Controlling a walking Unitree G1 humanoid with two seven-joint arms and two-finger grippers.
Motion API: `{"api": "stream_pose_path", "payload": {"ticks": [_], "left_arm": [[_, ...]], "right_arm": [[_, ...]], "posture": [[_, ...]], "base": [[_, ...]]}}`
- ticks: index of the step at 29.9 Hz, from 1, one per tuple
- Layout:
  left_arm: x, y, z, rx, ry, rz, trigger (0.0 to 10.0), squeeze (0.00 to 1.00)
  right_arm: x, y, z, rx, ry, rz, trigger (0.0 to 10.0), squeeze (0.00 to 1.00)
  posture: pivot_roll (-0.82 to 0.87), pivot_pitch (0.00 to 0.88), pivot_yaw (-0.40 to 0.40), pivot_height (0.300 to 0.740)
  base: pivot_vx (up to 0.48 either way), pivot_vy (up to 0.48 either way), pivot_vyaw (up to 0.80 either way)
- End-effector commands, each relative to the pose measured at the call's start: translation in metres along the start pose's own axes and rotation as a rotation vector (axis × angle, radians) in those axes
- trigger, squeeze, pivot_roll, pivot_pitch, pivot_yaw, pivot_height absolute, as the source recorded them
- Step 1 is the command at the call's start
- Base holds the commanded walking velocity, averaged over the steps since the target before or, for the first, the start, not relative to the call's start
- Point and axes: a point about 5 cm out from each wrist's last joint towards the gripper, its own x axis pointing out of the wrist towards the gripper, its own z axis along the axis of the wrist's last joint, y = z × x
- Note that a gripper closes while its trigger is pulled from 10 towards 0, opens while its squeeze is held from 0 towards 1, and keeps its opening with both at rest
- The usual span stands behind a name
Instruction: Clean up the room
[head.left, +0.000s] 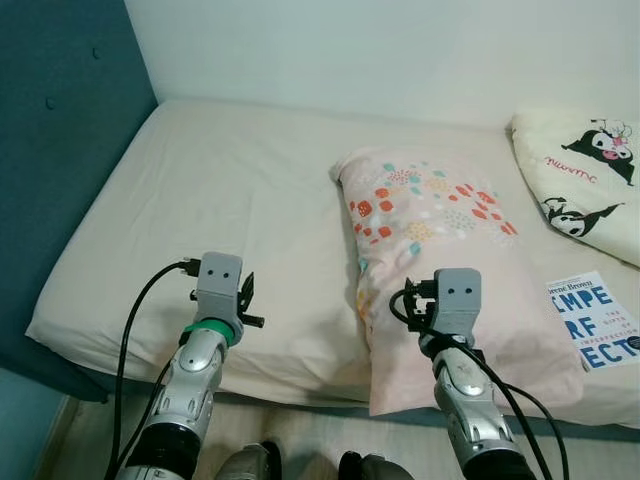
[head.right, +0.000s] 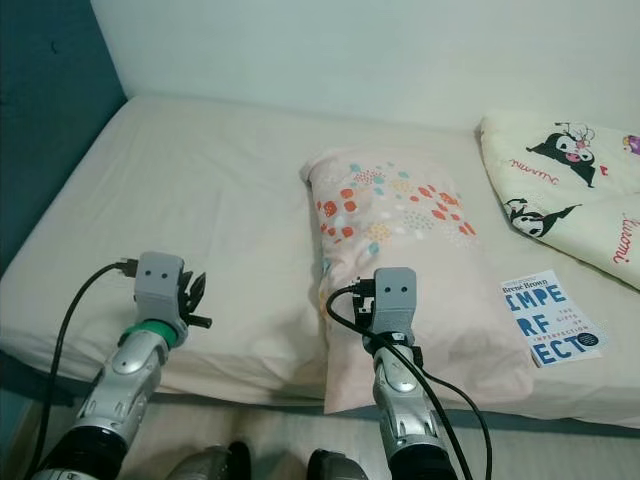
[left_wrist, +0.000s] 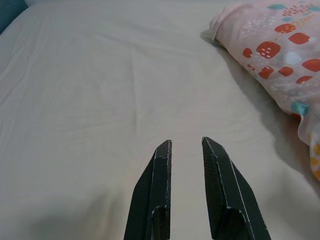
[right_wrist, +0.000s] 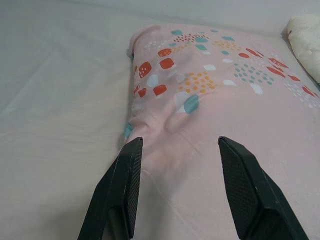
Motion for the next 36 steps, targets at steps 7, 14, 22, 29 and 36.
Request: {"api": "stream_pose_path", "payload": {"ticks": [7,14,22,29,36], "left_arm": [[-0.004,-0.002,-0.005,-0.002,0.028,-0.011,10.0,0.00],[-0.004,-0.002,-0.006,0.025,0.049,-0.022,10.0,0.00],[-0.003,-0.005,-0.009,0.030,0.101,-0.065,10.0,0.00],[0.003,-0.004,-0.005,0.050,0.100,-0.040,10.0,0.00],[0.004,-0.009,0.003,0.020,0.044,-0.043,10.0,0.00]], "right_arm": [[-0.005,-0.004,-0.005,0.006,0.028,-0.011,10.0,0.00],[-0.006,-0.004,-0.006,0.013,0.035,-0.016,10.0,0.00],[-0.007,-0.008,-0.006,0.020,0.037,-0.034,10.0,0.00],[-0.010,-0.010,-0.009,0.030,0.044,-0.051,10.0,0.00],[-0.008,-0.010,0.001,0.039,-0.018,-0.049,10.0,0.00]], "posture": [[0.03,0.109,0.013,0.740],[0.03,0.115,0.020,0.740],[0.04,0.115,0.037,0.740],[0.04,0.113,0.047,0.740],[0.04,0.108,0.043,0.740]], "base": [[0.000,-0.439,0.00],[0.000,-0.413,0.00],[0.000,0.298,0.00],[0.000,0.199,0.00],[0.000,0.000,0.00]]}}
